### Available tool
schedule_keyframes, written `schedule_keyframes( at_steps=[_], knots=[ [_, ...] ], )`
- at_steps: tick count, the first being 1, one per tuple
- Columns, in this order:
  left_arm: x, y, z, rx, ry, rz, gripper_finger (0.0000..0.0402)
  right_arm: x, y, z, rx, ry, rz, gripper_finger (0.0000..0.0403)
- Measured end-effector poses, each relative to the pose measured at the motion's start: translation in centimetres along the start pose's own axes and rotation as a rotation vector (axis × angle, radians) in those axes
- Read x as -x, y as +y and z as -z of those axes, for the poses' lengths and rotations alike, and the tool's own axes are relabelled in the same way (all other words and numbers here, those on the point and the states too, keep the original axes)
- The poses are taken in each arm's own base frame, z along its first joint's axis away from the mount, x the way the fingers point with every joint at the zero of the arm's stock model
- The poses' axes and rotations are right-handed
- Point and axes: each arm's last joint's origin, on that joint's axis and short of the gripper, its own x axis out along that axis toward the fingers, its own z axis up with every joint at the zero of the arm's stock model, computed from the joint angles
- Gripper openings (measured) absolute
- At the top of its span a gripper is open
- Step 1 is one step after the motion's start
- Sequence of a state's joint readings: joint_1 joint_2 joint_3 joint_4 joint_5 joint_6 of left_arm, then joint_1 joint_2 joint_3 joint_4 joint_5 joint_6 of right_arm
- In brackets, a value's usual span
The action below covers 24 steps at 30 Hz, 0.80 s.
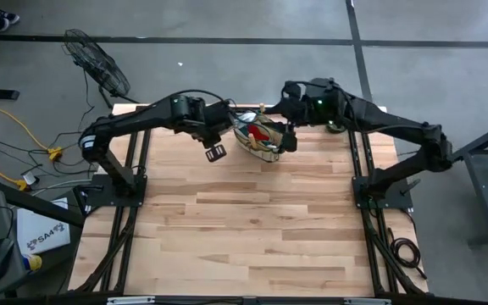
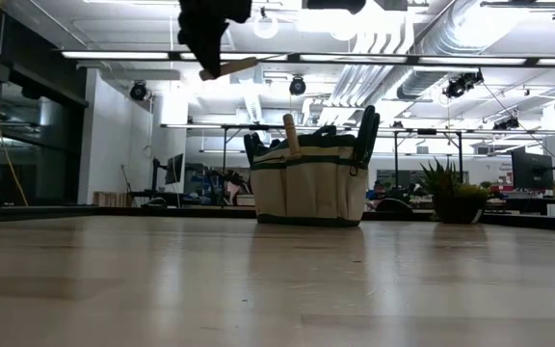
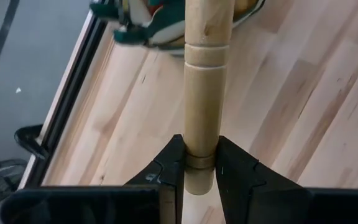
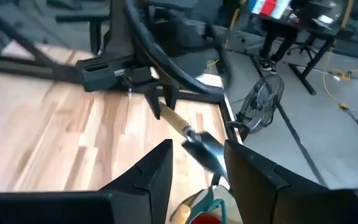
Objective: Pick & Place Garden tools in Gardening bag
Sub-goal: Put the trowel into the gardening bag
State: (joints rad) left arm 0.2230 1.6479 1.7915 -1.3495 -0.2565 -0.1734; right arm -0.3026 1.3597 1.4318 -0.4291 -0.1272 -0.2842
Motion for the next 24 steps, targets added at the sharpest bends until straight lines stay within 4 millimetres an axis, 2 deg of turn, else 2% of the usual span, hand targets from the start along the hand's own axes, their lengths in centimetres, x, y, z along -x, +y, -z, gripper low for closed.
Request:
schedule_keyframes(
  at_steps=[3,7,12,16,19,24],
  knots=[
    [-0.1,-0.2,-0.9,-0.024,-0.021,0.005,0.0056,-0.9,0.3,-0.5,0.079,0.029,-0.027,0.0138],
    [0.2,-0.3,-1.9,-0.032,-0.053,0.016,0.0056,-1.9,0.6,0.0,0.17,0.089,-0.014,0.0155],
    [0.9,-0.4,-2.1,-0.027,-0.071,0.087,0.0056,-1.7,0.9,0.3,0.36,0.203,0.127,0.0197],
    [1.5,0.1,-2.4,0.0,-0.078,0.228,0.0056,-1.8,1.6,0.2,0.566,0.26,0.172,0.0225],
    [1.5,0.6,-2.6,0.034,-0.079,0.315,0.0056,-1.8,2.0,0.0,0.675,0.263,0.158,0.0234],
    [1.4,1.2,-2.7,0.068,-0.07,0.387,0.0056,-1.9,2.2,-0.3,0.749,0.264,0.19,0.0235]
  ],
)
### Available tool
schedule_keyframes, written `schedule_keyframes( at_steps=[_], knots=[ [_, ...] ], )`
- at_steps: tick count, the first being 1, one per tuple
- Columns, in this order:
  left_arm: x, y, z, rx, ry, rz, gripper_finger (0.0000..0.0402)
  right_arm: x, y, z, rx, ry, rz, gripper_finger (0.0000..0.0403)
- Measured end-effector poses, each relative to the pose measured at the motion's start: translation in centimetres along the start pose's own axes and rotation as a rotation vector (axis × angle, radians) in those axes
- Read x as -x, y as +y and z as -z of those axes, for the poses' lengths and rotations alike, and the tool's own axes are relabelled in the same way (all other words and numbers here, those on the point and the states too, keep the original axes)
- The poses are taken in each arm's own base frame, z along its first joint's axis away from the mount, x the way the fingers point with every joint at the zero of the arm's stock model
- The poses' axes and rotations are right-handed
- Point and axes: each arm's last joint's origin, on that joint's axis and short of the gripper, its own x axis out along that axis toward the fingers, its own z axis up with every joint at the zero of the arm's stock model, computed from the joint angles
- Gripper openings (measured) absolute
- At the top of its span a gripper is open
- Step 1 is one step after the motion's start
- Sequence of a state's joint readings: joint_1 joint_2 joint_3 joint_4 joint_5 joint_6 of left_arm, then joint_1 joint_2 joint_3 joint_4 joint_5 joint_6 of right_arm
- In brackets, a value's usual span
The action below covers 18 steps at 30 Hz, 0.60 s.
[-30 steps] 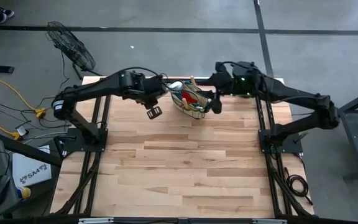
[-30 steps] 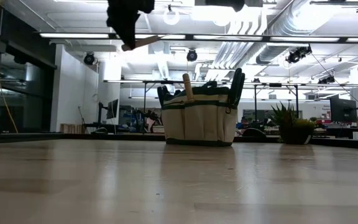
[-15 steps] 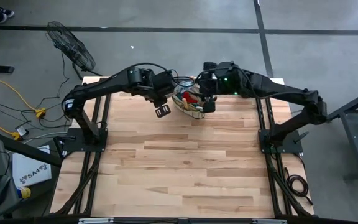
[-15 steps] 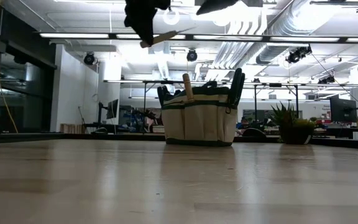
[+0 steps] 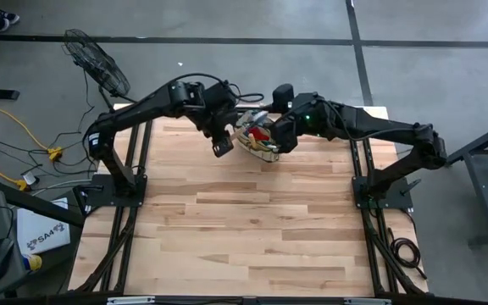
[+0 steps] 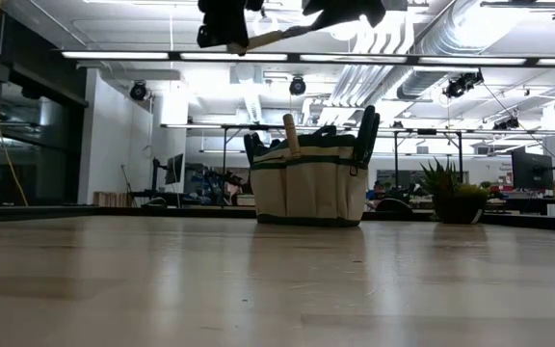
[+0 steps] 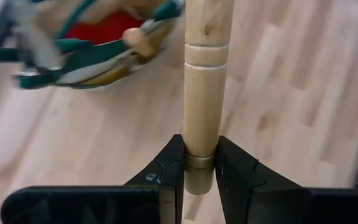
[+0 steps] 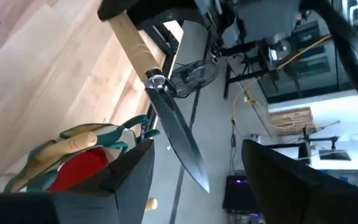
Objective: Pick & Place Garden tools in Gardening bag
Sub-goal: Put the trowel into the gardening bag
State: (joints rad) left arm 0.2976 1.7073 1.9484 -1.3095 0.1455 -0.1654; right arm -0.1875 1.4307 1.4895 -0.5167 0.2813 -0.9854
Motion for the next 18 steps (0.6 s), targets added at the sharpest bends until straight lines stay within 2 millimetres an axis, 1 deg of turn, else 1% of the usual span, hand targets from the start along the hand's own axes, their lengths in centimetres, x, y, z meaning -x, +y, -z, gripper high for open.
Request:
schedule_keyframes(
  at_steps=[5,9,12,18],
  knots=[
    [0.08,-0.31,-0.39,-0.009,-0.019,0.164,0.0056,-0.05,-0.01,0.07,0.054,-0.017,-0.014,0.0226],
    [0.14,-0.61,-0.64,-0.019,-0.036,0.245,0.0056,-0.05,-0.02,0.08,0.084,-0.011,-0.01,0.0206],
    [0.15,-0.62,-0.75,-0.007,-0.046,0.249,0.0056,0.01,0.11,-0.12,0.088,-0.017,-0.013,0.0181],
    [0.2,-0.1,-0.77,0.076,-0.038,0.227,0.0056,0.28,0.63,-0.9,0.074,-0.045,-0.026,0.0123]
  ],
)
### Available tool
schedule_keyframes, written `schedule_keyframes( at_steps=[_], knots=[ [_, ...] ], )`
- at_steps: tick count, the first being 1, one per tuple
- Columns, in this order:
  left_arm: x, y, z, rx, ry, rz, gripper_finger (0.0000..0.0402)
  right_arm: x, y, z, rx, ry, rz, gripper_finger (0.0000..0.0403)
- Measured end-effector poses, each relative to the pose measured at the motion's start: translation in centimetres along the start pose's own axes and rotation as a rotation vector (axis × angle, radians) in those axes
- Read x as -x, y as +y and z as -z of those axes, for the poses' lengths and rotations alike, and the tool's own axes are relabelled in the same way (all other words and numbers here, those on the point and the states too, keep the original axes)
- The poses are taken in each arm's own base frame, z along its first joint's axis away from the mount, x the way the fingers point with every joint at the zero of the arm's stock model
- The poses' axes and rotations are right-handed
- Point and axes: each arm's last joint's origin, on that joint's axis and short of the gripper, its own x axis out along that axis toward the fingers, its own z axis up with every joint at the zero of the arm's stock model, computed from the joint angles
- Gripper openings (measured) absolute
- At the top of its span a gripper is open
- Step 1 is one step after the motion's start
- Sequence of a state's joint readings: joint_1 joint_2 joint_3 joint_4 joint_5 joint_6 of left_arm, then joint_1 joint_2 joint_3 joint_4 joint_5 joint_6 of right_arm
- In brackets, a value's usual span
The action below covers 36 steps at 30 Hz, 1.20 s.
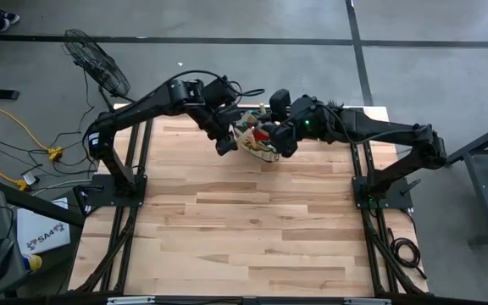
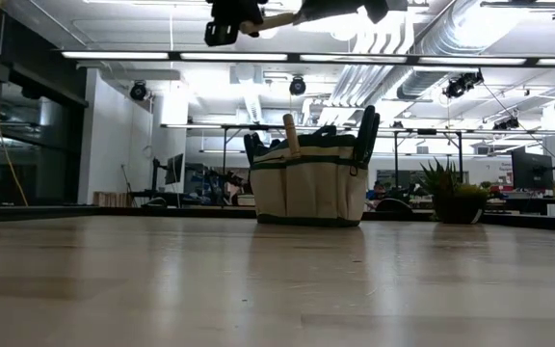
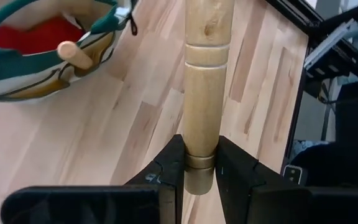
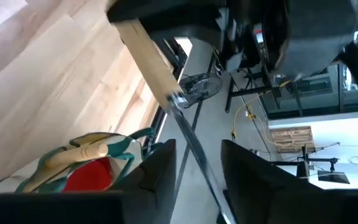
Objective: Pick & Place Garden tools in Gardening bag
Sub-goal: Put the trowel into the gardening bag
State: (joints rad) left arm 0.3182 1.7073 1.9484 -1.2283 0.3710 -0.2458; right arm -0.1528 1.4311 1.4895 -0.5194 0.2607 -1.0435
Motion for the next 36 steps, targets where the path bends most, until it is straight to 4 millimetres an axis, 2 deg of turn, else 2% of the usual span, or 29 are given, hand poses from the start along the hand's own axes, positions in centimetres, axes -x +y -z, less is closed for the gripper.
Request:
schedule_keyframes(
  at_steps=[8,18,25,36],
  knots=[
    [0.03,-0.07,0.01,0.026,0.011,0.046,0.0056,0.05,0.07,-0.1,-0.022,0.017,0.01,0.008],
    [0.03,-0.11,0.04,0.027,0.017,0.062,0.0056,0.04,0.12,0.09,-0.02,0.056,0.017,0.0056],
    [0.03,-0.11,0.05,0.036,0.019,0.064,0.0056,0.1,0.67,0.28,0.005,0.08,-0.036,0.001],
    [0.06,-0.11,-0.01,0.034,0.01,0.057,0.0061,0.11,0.81,0.36,-0.03,0.085,-0.051,0.0005]
  ],
)
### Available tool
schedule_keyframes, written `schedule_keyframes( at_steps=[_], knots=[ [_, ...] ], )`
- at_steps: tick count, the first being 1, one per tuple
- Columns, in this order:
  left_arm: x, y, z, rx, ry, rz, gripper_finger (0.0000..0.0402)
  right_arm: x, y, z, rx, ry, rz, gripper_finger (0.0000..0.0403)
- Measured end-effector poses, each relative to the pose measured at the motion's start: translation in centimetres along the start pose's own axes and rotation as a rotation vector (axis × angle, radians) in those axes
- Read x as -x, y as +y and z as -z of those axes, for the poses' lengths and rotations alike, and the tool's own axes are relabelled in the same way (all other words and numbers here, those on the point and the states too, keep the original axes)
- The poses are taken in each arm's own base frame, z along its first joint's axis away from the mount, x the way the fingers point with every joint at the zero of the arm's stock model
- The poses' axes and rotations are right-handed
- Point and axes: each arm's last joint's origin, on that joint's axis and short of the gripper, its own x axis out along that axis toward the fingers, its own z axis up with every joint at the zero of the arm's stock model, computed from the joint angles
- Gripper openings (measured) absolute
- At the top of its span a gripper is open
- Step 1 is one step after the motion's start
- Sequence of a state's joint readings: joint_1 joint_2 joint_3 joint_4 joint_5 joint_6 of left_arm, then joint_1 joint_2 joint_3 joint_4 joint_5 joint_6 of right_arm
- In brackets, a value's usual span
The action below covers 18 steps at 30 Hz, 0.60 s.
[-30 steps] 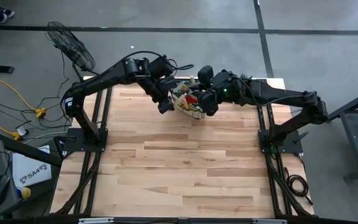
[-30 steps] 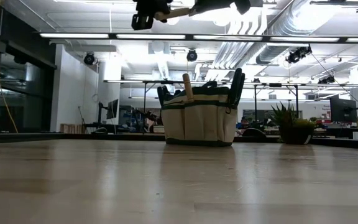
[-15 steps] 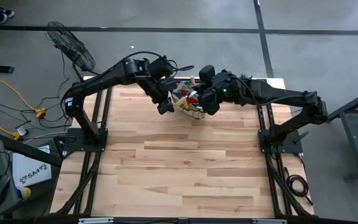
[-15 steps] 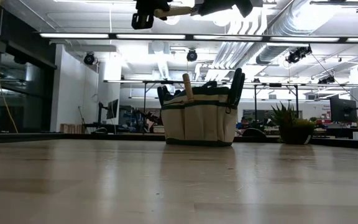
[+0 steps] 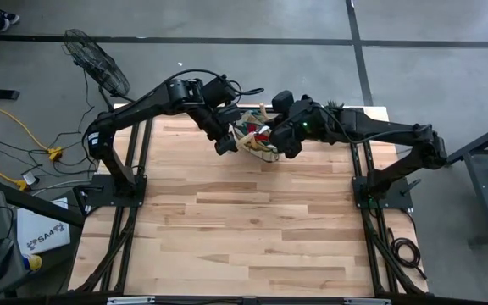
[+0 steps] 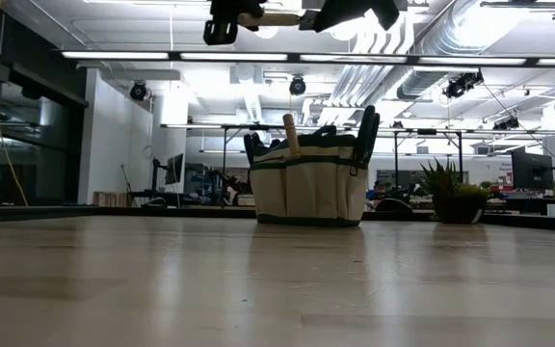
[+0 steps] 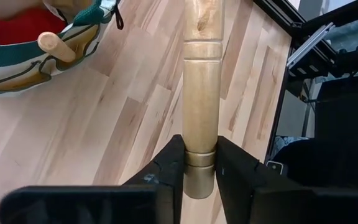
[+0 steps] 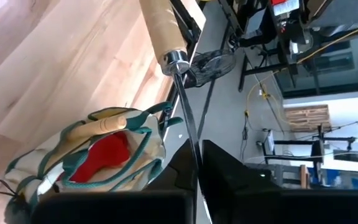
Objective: Pick & Place Garden tools in Gardening bag
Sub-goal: Put the trowel into the gardening bag
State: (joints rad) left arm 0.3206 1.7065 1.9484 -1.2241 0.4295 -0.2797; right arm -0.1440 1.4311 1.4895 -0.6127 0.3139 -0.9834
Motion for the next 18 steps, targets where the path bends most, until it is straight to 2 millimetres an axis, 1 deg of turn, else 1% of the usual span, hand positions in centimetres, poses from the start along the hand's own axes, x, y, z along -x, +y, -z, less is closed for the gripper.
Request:
schedule_keyframes(
  at_steps=[6,9,13,18],
  knots=[
    [0.0,0.1,-0.2,-0.02,-0.025,-0.034,0.0151,0.0,0.1,0.0,-0.052,-0.002,-0.011,0.0003],
    [0.0,0.1,-0.4,-0.028,-0.047,-0.044,0.018,0.0,0.1,0.0,-0.07,0.001,-0.012,0.0003],
    [0.0,0.0,-0.6,-0.057,-0.071,-0.041,0.0194,0.0,0.2,0.2,-0.105,0.014,-0.023,0.0003],
    [0.3,-0.1,-0.5,-0.101,-0.08,-0.049,0.0196,-0.2,0.4,1.3,-0.204,0.084,-0.075,0.0003]
  ],
)
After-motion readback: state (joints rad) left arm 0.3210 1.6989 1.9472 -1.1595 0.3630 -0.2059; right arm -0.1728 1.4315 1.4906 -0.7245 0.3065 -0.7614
